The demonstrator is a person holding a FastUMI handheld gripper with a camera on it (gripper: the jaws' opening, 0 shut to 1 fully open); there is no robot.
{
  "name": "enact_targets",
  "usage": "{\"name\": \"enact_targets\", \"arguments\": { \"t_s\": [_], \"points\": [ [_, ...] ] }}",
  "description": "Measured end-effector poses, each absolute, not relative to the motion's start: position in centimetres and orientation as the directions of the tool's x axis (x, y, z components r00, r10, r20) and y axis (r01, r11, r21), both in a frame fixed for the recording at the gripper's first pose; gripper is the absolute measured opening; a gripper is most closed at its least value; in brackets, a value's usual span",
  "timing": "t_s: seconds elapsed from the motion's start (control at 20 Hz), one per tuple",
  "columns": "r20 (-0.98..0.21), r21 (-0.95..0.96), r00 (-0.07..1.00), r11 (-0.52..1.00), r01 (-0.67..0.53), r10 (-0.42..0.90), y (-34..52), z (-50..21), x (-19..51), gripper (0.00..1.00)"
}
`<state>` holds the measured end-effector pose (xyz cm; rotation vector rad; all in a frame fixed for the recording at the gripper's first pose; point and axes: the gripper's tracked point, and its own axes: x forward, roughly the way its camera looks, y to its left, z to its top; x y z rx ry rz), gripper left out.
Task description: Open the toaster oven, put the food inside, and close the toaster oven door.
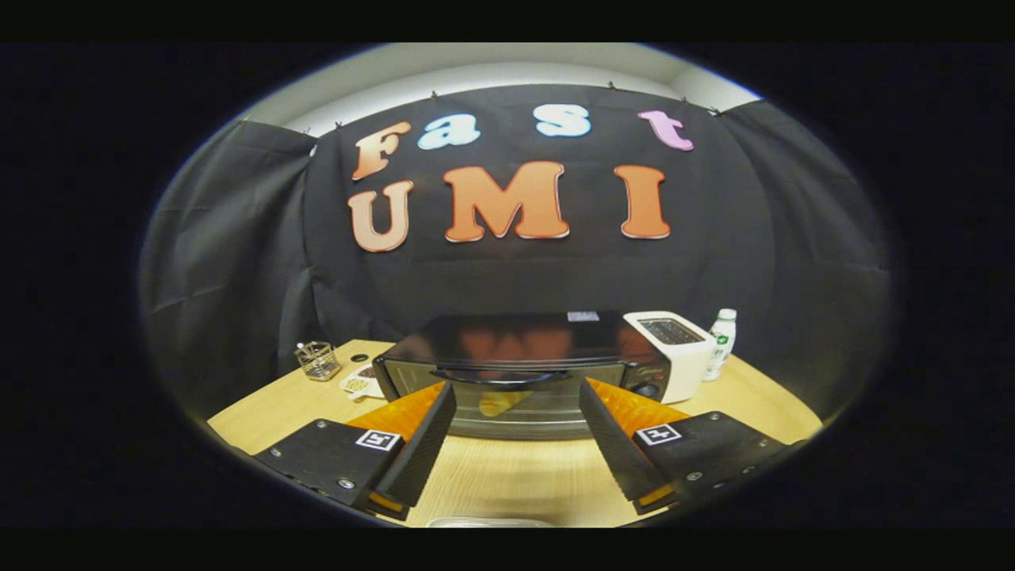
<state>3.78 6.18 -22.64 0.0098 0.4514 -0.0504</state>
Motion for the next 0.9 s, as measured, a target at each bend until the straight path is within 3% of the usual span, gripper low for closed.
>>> {"name": "enact_targets", "arguments": {
  "t_s": [0.5, 0.9],
  "points": [
    [-0.282, 0.06, 0.959, 0.998, 0.018, -0.001, 5.9, -17.5, -2.2, 0.92],
    [-0.161, 0.09, 0.986, 0.996, -0.016, 0.03, 5.7, -13.9, -2.7, 0.92]
  ]
}}
